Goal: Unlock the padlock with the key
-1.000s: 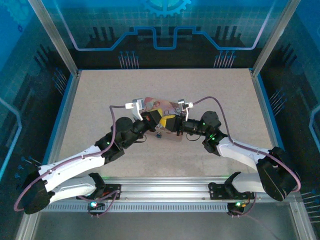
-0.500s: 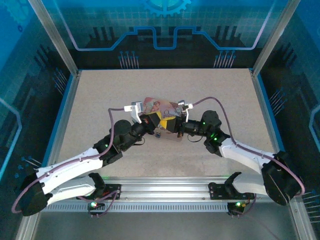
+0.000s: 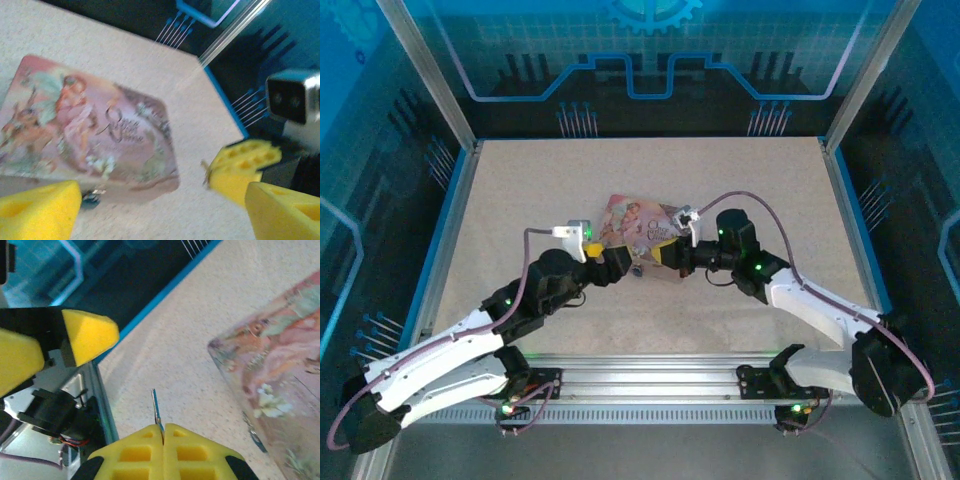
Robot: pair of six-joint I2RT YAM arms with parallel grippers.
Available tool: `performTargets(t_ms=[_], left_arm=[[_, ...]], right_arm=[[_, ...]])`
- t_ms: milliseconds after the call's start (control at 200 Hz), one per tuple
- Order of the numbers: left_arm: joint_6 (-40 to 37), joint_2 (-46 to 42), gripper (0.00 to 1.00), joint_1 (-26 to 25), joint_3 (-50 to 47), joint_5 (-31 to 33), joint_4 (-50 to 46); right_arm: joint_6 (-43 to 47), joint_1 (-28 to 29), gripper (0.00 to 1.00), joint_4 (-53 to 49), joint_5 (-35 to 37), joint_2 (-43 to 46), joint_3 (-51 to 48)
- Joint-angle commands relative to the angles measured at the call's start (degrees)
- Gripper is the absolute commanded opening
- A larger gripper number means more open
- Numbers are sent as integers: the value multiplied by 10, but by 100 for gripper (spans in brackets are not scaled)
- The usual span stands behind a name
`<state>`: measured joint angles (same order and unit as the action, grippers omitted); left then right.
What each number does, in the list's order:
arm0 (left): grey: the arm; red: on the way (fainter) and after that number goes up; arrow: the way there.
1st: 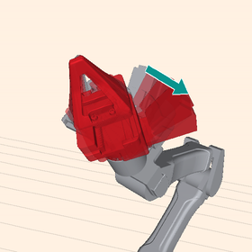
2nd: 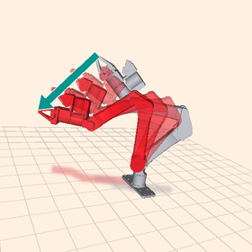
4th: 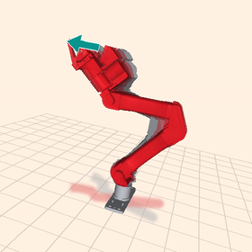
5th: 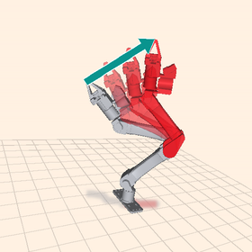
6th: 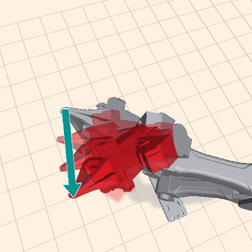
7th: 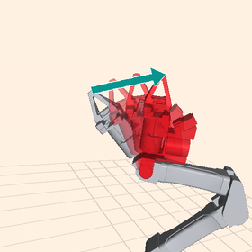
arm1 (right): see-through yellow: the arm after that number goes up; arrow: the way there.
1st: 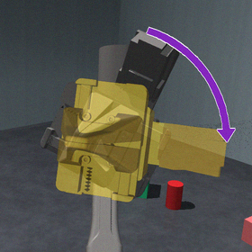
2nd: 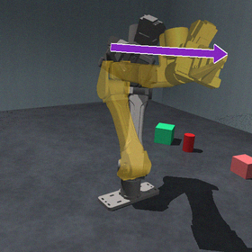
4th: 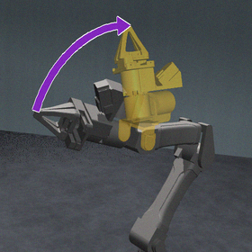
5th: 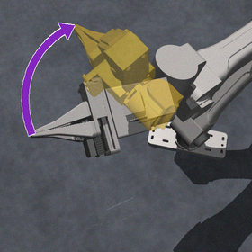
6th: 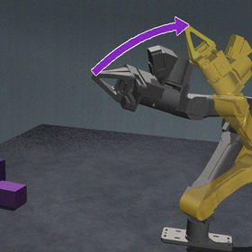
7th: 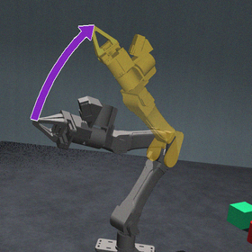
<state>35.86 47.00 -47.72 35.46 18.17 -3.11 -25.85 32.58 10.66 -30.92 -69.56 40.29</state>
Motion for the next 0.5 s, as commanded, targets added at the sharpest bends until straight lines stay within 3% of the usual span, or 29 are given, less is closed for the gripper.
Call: performTargets(t_ms=[0,495], left_arm=[[-26,7,89,5,-17,-17,-70],[-72,203,89,22,-11,-100,-17]], right_arm=[[35,-17,0,-51,-19,-29,34],[-8,-53,0,-61,-37,-193,98]])
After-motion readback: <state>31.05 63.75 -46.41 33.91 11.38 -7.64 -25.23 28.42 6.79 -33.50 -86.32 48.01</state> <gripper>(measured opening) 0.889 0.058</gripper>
